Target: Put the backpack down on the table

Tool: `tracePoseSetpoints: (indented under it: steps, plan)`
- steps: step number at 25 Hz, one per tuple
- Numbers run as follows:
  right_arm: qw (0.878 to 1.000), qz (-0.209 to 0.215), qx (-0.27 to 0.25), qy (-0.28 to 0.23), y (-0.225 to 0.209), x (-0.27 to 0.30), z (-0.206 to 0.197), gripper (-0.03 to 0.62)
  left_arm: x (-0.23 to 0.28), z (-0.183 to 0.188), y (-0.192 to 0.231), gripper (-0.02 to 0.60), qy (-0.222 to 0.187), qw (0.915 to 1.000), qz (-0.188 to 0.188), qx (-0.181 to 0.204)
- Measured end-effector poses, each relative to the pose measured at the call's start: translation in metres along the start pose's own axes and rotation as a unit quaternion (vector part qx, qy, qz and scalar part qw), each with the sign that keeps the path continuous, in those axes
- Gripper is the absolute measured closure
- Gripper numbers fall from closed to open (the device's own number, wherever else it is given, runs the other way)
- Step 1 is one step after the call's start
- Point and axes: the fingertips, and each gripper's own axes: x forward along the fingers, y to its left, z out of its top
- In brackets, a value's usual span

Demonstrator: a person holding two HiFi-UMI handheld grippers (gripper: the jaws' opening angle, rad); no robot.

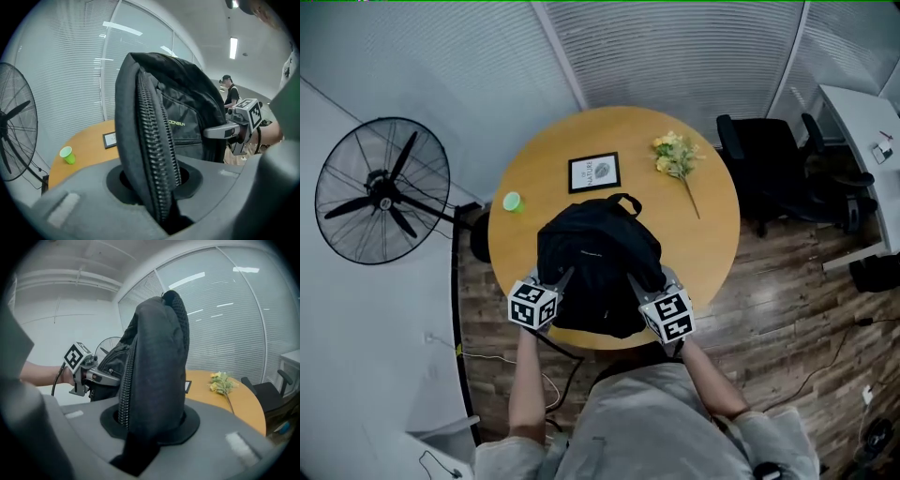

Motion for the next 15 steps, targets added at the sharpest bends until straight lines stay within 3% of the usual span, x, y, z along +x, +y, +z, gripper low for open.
tracePoseSetpoints:
  steps: [5, 15]
  plan:
    - [1.000, -0.010, 0.001, 0.005, -0.018, 0.013, -0.004, 0.497, 0.025, 0.004, 0.010, 0.489, -0.002, 0.9983, 0.031, 0.049]
    - [0.999, -0.051, 0.014, 0.014, -0.042, 0.026, -0.015, 0.497, 0.063, 0.004, 0.020, 0.488, 0.004, 0.9987, -0.015, 0.049]
